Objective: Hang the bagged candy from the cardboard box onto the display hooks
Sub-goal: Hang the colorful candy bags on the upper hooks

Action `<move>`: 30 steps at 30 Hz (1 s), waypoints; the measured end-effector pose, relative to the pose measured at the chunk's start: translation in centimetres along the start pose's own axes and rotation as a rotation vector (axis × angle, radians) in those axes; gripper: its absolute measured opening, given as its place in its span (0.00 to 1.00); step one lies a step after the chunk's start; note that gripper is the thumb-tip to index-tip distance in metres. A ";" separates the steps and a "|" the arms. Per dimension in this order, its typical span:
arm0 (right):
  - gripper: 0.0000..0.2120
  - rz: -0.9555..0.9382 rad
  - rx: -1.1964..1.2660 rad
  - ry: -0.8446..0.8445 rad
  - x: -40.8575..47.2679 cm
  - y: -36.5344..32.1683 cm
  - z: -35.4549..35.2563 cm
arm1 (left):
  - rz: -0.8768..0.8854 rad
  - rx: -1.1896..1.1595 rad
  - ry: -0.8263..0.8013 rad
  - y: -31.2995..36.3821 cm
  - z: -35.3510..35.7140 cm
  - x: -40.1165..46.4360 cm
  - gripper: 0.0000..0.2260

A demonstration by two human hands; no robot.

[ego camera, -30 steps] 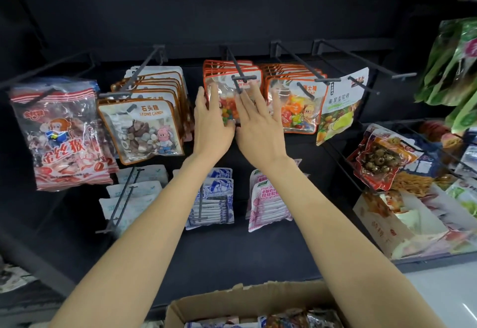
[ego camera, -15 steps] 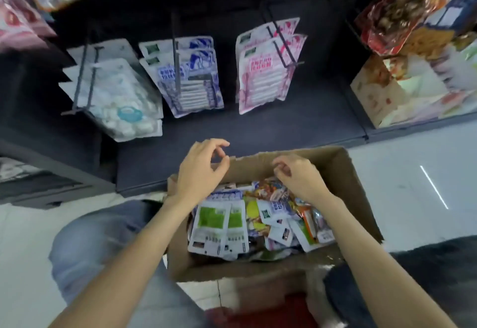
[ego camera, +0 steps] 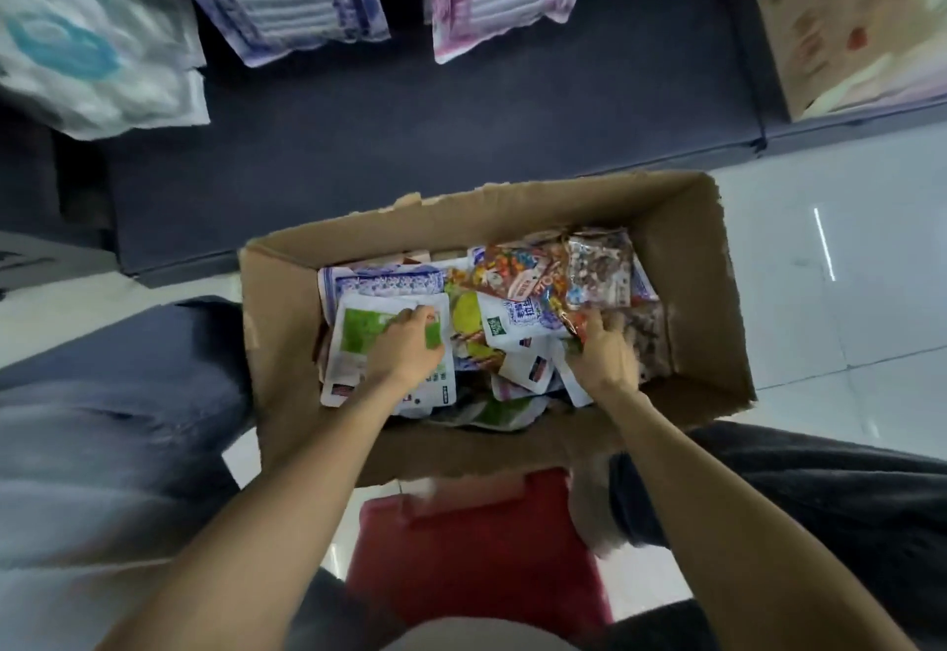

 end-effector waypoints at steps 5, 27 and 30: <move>0.35 -0.148 -0.273 0.022 3.1 1.4 -0.8 | 0.130 0.163 0.068 4.2 1.1 3.3 0.22; 0.52 -0.092 -0.191 -0.247 5.5 0.1 2.1 | 0.430 0.883 -0.171 13.5 6.2 7.8 0.14; 0.51 -0.141 -0.216 -0.244 3.4 -1.1 3.9 | 0.362 0.745 -0.168 11.0 6.1 7.0 0.14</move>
Point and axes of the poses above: each hand's wrist, its own x-axis towards the middle knuckle, its own z-axis out of the palm, y = z × x, the point moved 6 cm from there along x, towards the middle knuckle, and after that the axes turned 2 degrees about -x, right-handed, at the moved point
